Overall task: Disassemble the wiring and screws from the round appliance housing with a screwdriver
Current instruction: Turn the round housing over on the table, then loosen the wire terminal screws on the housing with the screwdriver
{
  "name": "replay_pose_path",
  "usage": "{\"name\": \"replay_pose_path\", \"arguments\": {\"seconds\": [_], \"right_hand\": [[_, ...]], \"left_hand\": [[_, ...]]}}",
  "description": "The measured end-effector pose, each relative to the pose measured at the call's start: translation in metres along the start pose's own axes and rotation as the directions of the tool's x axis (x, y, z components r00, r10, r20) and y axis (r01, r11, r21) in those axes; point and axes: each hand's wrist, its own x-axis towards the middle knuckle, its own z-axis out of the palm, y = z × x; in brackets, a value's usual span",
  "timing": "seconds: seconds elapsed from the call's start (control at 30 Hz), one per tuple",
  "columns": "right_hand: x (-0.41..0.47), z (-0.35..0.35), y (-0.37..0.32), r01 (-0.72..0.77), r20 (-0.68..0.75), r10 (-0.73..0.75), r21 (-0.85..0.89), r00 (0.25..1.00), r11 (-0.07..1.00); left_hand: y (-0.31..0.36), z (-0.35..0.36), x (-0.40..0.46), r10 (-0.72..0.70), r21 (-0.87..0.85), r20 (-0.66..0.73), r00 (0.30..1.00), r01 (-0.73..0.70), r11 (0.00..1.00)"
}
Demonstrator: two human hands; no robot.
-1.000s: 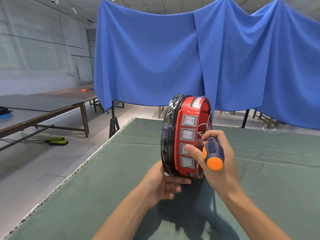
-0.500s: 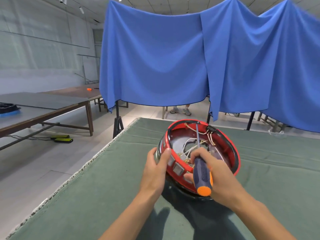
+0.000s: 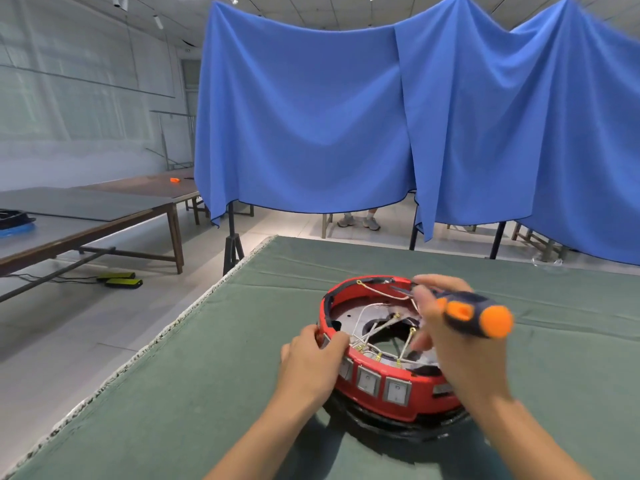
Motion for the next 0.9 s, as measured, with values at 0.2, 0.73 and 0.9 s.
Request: {"name": "replay_pose_path", "arguments": {"seconds": [0.2, 0.73, 0.9], "right_hand": [[0.014, -0.009, -0.003, -0.117, -0.267, 0.133, 0.074, 0.954, 0.990], [0.026, -0.010, -0.021, -0.029, -0.304, 0.118, 0.281, 0.945, 0.959], [0.046, -0.001, -0.022, -0.118, -0.380, 0.213, 0.258, 0.900, 0.959]], "left_hand": [[0.003, -0.005, 0.001, 0.115, -0.121, 0.061, 0.991, -0.107, 0.987], [0.001, 0.005, 0.022, 0.217, -0.429, -0.048, 0.975, -0.217, 0.877], [-0.001, 0.004, 0.014, 0.289, -0.361, -0.025, 0.957, -0.278, 0.890]]}}
